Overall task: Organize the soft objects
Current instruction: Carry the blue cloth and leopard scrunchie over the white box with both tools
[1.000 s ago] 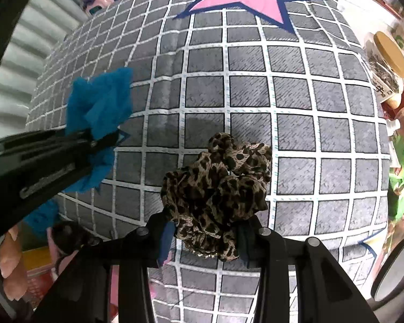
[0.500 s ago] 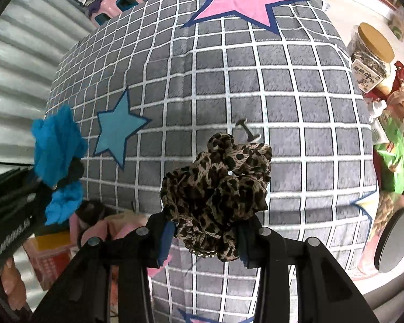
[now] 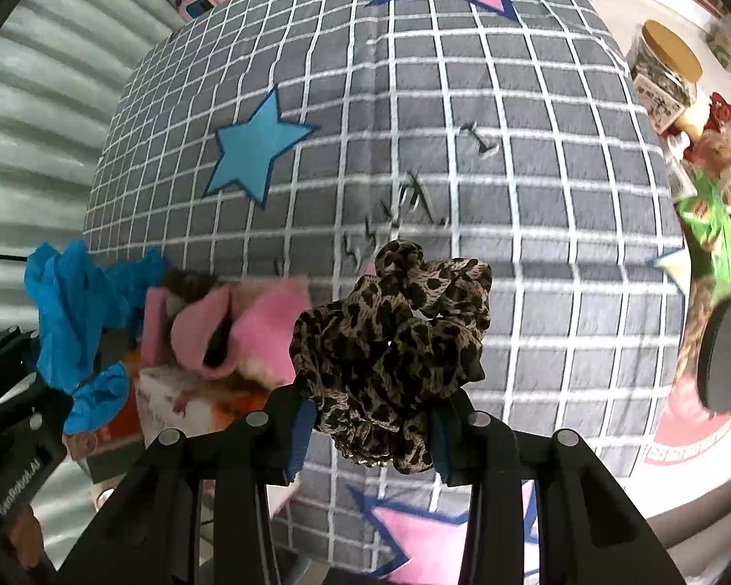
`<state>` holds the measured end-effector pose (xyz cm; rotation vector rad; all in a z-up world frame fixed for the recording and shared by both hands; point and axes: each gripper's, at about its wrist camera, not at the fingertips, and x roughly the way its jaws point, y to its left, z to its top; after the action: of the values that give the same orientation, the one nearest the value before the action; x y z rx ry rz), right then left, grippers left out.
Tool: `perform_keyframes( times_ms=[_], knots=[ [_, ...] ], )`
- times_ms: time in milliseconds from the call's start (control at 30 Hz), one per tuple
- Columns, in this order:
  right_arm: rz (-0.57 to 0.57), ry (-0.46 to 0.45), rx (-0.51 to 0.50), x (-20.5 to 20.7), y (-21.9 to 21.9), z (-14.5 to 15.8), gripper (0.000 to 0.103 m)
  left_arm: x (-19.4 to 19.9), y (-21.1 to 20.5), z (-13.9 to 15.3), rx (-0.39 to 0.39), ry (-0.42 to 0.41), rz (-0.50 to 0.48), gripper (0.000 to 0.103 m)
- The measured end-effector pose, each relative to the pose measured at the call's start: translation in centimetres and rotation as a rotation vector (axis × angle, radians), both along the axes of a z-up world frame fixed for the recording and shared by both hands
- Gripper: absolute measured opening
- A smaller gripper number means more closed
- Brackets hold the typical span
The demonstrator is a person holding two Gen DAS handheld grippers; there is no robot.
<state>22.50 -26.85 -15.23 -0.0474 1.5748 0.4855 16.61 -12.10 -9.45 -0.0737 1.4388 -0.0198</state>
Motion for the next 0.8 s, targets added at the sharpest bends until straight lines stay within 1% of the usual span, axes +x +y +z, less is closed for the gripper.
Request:
perform_keyframes(
  times_ms=[167, 233, 433, 600, 800],
  knots=[
    [-0.020, 0.011, -0.019, -3.6, 0.4, 0.2, 0.041, -3.4, -0.2, 0.3, -0.028, 0.004, -0.070, 0.020],
    [-0.029, 0.012, -0.026, -5.0, 0.5, 0.4, 0.041, -5.0, -0.4, 0.6, -0.034, -0.006, -0.110, 0.020],
    [-0.028, 0.009, -0.047, -8.5, 1.0, 1.1, 0.041, -9.0, -0.4, 1.4, -0.050, -0.025, -0.180, 0.020],
    [-0.008, 0.007, -0.058, -11.2, 2.1, 1.7, 0.041, -11.9, 0.1, 1.9, -0.044, -0.047, -0.212, 0.020],
    [0.057, 0.009, -0.058, -14.5, 4.4, 2.1, 0.041, -15.2, 2.0, 2.5, -0.037, -0.073, -0.195, 0.020]
  ],
)
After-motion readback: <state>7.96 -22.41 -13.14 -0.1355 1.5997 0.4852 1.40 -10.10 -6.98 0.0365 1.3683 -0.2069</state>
